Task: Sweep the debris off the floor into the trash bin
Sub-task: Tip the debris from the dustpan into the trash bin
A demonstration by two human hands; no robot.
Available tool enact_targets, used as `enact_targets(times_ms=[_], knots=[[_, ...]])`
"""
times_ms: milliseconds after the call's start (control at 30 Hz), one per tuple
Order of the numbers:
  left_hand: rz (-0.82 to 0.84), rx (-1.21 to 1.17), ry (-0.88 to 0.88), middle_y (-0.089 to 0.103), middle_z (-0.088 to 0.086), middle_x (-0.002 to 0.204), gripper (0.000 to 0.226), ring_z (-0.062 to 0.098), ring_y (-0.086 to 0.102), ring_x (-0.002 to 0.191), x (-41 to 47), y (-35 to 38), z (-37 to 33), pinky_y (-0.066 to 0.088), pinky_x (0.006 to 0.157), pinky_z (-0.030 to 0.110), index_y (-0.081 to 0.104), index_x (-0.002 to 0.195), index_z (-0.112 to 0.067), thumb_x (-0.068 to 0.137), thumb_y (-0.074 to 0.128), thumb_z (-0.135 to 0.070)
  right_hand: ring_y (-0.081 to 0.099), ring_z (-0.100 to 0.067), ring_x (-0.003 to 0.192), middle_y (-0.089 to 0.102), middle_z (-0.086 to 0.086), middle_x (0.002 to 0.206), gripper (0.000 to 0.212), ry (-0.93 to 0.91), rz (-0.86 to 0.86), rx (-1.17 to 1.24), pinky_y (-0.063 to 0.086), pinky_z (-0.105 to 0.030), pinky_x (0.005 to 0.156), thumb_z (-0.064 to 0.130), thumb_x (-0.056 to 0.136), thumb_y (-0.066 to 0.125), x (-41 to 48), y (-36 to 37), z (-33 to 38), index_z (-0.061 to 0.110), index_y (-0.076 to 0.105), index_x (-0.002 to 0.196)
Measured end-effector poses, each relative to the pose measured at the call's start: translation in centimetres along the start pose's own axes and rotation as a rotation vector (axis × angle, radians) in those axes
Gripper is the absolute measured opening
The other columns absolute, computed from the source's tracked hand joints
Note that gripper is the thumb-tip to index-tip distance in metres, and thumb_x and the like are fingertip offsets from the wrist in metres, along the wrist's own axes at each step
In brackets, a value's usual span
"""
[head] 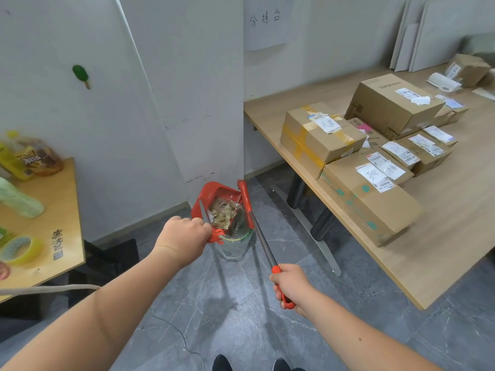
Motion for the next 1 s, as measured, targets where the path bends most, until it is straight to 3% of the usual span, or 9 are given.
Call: enact_targets(times_ms=[133,267,333,467,867,1000], knots=[[0.004,-0.024,-0.032,0.061,-0.004,0.063,0.011,0.023,0.064,0.054,0.3,-0.1,0.0,0.025,0.053,0.029,0.063,0.07,-0.023,0.075,0.073,-0.024,0.039,-0.014,0.042,0.045,-0.006,0.059,0.02,0.014,-0.001,0.001,0.024,-0.024,0.045,-0.002,0.093,0.048,-0.4,-0.4,0.0,-0.002,0.06,0.109],[-0.036,-0.059,-0.016,0.054,-0.004,0.052,0.024,0.023,0.057,0.04,0.2,-0.6,-0.5,0.023,0.049,0.027,0.06,0.059,-0.021,0.058,0.084,-0.019,0.039,-0.014,0.044,0.045,-0.006,0.061,0.021,0.031,-0.002,0.017,0.025,-0.025,0.045,-0.002,0.093,0.048,-0.8,-0.9,-0.3,-0.003,0.057,0.112],[-0.071,-0.095,-0.008,0.052,-0.002,0.049,0.03,0.023,0.055,0.037,0.0,-0.8,-0.9,0.025,0.048,0.025,0.057,0.056,-0.02,0.053,0.087,-0.018,0.039,-0.014,0.043,0.044,-0.006,0.059,0.016,0.022,0.0,0.02,0.023,-0.025,0.046,-0.003,0.091,0.047,-0.9,-0.7,-0.2,0.005,0.06,0.096],[-0.086,-0.124,-0.026,0.054,-0.001,0.048,0.034,0.024,0.056,0.036,0.6,-1.2,-1.0,0.026,0.048,0.025,0.057,0.053,-0.019,0.047,0.09,-0.016,0.036,-0.016,0.041,0.041,-0.006,0.057,0.023,0.024,-0.016,0.017,0.02,-0.025,0.046,-0.006,0.088,0.044,-0.9,0.4,0.6,0.013,0.042,0.075],[-0.066,-0.073,-0.022,0.062,-0.003,0.062,0.014,0.025,0.065,0.053,0.0,-0.8,-1.3,0.027,0.054,0.028,0.063,0.068,-0.022,0.073,0.076,-0.023,0.036,-0.015,0.041,0.042,-0.005,0.057,0.022,0.032,0.006,0.052,0.02,-0.024,0.044,-0.004,0.09,0.045,-1.3,0.4,0.0,0.013,0.042,0.078],[-0.031,-0.095,0.005,0.055,-0.001,0.052,0.028,0.025,0.057,0.041,-0.1,-0.9,-1.7,0.024,0.049,0.028,0.058,0.057,-0.02,0.054,0.085,-0.017,0.037,-0.014,0.041,0.043,-0.005,0.057,0.016,0.03,0.01,0.062,0.021,-0.023,0.044,-0.003,0.093,0.047,-1.6,0.2,0.0,0.011,0.046,0.085]])
Point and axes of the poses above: each hand's wrist, its own x-axis towards the middle knuckle, its own y-axis out of the palm, z = x × y, the point moved 2 cm from there along x, towards the middle knuckle
